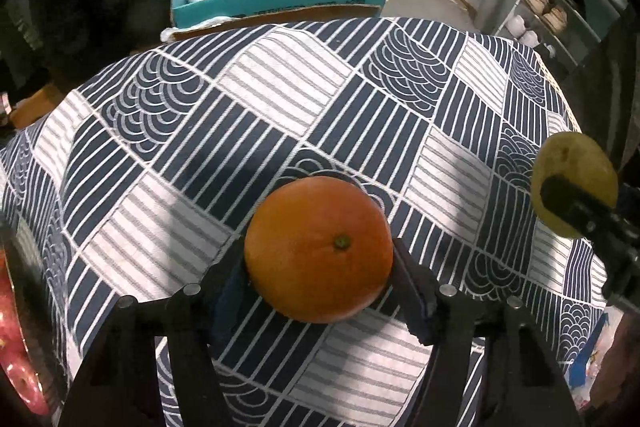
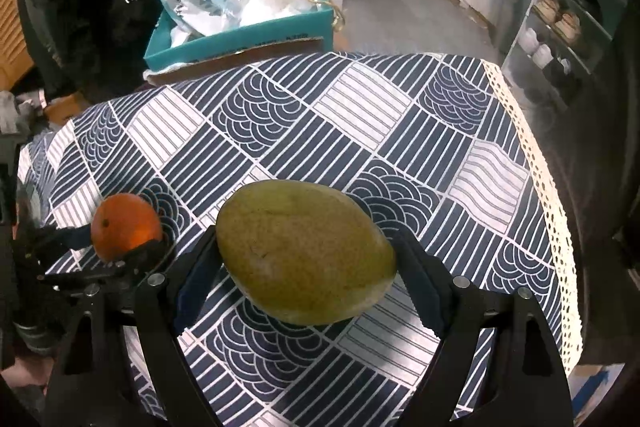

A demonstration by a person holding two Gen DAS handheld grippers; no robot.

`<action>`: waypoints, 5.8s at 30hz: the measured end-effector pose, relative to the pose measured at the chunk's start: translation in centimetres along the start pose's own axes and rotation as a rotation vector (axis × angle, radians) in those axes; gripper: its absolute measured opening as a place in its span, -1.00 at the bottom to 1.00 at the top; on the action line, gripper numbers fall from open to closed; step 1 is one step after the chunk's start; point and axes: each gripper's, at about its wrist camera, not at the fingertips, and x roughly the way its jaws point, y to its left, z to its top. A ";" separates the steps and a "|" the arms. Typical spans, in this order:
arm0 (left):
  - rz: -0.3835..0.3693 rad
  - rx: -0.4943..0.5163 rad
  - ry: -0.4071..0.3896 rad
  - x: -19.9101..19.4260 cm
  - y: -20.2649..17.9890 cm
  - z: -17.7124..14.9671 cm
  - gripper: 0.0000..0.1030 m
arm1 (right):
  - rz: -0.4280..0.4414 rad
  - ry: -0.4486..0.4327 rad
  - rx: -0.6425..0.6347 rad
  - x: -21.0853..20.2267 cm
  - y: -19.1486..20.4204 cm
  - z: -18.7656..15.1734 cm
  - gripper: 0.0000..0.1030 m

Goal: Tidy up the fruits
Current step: 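Lift and carry the mango with the right tool while the left tool carries the orange to the plate, then lower the mango onto the plate with the right tool while the left tool lowers the orange, then open both tools and withdraw them up and away from the plate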

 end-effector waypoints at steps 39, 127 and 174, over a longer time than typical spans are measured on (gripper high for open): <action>0.125 -0.142 -0.264 -16.5 10.0 -2.9 0.32 | 0.111 -0.191 -0.167 -9.3 11.2 3.0 0.63; 0.334 -0.464 -0.168 -17.6 31.0 -12.8 0.72 | 0.443 0.106 -0.493 0.9 40.3 1.0 0.64; 0.325 -0.420 -0.397 -28.2 27.3 -11.6 0.72 | 0.335 -0.224 -0.377 -14.3 32.3 4.8 0.64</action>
